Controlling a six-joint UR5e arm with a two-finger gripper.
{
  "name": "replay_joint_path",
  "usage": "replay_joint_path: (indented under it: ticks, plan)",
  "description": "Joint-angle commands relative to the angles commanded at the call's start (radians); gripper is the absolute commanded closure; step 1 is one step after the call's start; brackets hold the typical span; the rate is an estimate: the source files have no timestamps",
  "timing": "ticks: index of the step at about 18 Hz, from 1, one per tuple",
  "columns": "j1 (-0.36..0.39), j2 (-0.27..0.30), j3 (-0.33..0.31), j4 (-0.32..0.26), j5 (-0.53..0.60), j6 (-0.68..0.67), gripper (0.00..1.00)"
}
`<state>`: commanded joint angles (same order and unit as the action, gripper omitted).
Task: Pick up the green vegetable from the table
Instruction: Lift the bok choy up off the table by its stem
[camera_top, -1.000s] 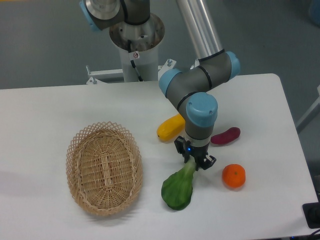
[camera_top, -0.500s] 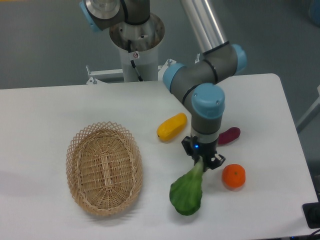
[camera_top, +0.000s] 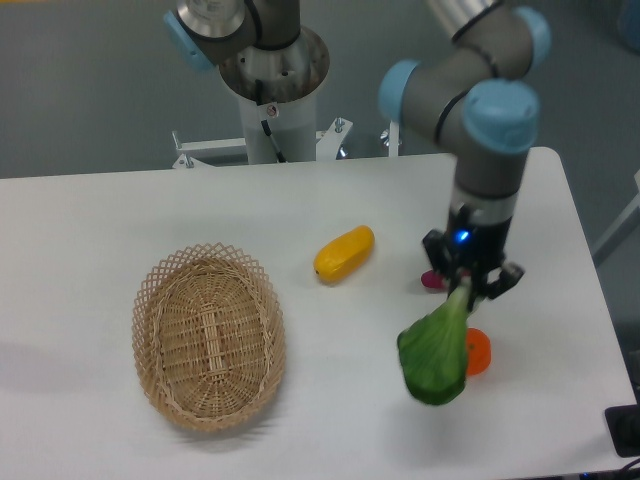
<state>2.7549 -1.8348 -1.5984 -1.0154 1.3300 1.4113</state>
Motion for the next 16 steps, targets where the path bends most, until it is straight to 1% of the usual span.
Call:
replay_joint_path:
  ticks: [4,10,16]
  plan:
    - [0.023,0.029,0.000,-0.049,0.000,0.058,0.67]
    - [0.034,0.040,-0.002,-0.057,0.000,0.090,0.67]
    - [0.037,0.042,0.002,-0.055,0.000,0.091,0.67]
